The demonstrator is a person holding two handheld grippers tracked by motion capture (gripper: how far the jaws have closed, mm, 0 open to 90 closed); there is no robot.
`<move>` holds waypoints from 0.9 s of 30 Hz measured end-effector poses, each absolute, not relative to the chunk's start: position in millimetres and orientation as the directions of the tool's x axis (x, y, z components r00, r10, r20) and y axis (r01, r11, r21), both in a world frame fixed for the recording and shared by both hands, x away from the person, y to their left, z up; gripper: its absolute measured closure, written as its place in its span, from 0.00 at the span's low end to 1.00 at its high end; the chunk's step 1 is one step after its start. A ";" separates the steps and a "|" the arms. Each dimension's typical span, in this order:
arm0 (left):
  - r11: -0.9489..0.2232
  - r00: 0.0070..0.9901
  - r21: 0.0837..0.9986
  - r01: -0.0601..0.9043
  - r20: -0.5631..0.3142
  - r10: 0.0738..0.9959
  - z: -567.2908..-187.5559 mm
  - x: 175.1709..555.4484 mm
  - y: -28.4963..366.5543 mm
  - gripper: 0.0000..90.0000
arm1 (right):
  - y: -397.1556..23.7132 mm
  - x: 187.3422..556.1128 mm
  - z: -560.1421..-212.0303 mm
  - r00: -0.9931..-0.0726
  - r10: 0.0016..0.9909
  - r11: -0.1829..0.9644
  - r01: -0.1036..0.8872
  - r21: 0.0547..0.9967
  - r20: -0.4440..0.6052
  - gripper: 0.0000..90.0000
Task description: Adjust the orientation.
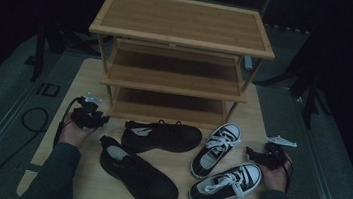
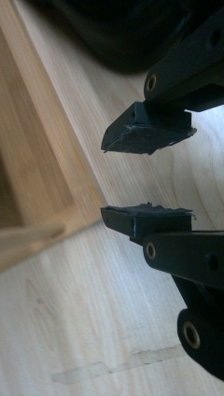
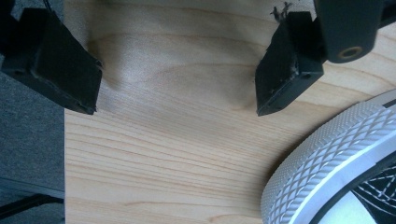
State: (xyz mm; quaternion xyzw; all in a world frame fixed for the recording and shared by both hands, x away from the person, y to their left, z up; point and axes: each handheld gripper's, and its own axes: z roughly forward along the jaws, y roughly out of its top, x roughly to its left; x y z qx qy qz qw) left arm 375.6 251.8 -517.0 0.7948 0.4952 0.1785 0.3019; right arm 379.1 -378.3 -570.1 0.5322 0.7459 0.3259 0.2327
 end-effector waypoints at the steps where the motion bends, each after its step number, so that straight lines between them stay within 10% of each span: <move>1: -0.332 0.456 0.660 0.673 -0.017 0.890 -514.2 374.8 250.2 0.68 | -378.3 379.1 -570.1 -0.325 0.946 0.221 0.642 0.734 0.000 0.16; 27: -0.403 0.584 0.709 0.579 -0.015 0.811 -458.4 368.8 220.6 0.64 | -378.3 379.1 -570.1 -0.324 0.946 0.220 0.642 0.734 0.000 0.16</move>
